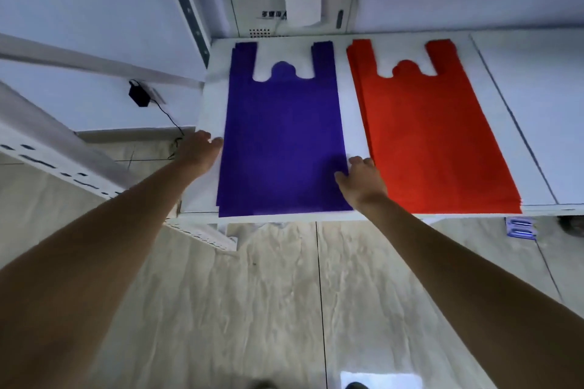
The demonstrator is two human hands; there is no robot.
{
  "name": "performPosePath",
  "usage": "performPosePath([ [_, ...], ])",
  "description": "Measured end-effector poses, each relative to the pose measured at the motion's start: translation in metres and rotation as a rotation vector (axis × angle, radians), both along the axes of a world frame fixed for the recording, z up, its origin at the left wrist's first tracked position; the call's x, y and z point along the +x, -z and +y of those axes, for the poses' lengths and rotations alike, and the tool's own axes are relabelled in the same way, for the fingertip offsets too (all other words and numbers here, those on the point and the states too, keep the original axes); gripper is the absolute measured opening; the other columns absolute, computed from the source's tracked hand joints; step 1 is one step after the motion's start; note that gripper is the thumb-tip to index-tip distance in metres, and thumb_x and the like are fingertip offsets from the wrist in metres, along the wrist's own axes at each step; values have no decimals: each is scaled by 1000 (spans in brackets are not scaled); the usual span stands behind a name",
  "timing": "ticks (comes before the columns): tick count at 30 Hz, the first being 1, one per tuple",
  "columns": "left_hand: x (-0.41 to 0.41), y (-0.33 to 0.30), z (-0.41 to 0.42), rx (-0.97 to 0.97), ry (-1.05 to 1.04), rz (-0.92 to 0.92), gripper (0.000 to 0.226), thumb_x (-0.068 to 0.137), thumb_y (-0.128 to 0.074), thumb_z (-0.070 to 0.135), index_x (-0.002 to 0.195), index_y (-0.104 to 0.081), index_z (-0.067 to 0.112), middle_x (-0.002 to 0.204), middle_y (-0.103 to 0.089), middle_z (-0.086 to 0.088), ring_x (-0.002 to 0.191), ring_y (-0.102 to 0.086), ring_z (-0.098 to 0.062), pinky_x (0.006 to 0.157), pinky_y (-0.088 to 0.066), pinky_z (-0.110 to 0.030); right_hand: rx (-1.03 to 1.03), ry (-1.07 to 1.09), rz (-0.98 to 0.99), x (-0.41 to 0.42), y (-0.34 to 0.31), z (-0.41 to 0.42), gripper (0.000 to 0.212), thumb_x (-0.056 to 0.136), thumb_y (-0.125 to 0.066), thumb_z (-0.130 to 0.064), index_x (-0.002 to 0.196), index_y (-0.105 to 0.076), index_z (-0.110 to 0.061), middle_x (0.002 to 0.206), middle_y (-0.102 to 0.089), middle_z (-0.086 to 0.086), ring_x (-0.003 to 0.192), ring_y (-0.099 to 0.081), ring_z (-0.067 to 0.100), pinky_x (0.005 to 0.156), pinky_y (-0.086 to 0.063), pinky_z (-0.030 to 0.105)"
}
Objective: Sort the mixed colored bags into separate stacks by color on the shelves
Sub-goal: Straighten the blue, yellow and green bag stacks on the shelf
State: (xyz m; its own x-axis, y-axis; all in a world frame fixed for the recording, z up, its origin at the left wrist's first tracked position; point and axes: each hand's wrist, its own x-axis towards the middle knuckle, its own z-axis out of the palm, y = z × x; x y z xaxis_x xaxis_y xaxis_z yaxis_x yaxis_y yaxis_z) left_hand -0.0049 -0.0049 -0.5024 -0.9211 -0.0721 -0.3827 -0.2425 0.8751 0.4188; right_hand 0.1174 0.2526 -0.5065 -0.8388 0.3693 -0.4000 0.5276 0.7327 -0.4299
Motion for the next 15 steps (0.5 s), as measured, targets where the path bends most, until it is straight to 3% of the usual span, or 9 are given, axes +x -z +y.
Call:
performPosePath([
  [3, -22, 11, 4, 118, -38, -18, 46, 99, -42, 28, 120, -57, -10, 124, -59, -30, 117, -56, -43, 101, -46, -46, 51, 19, 20, -13, 13, 0, 49, 95, -48, -26, 136, -39, 0, 141, -36, 19, 131, -34, 36, 103, -39, 43],
  [6, -35, 21, 13, 230, -62, -10, 43, 94, -55, 28, 116, -61, -8, 119, -62, -28, 112, -60, -41, 98, -49, -49, 66, 36, 35, -23, 19, -2, 45, 94, -54, -21, 131, -42, 0, 139, -35, 20, 126, -40, 38, 100, -40, 40],
  [10, -39, 27, 26, 156, -48, 45, 40, 84, -70, 20, 116, -63, -3, 120, -64, -20, 109, -61, -38, 96, -51, -45, 27, 67, 69, -30, 22, -3, 42, 93, -57, -15, 130, -42, -2, 134, -42, 18, 117, -52, 36, 93, -44, 39],
  [15, -39, 33, 33, 95, -66, 120, 43, 86, -69, 21, 118, -60, -6, 124, -60, -25, 114, -58, -40, 98, -48, -47, -12, 97, 76, -32, 20, 1, 42, 93, -56, -18, 130, -42, -3, 135, -43, 17, 117, -52, 36, 95, -44, 40],
])
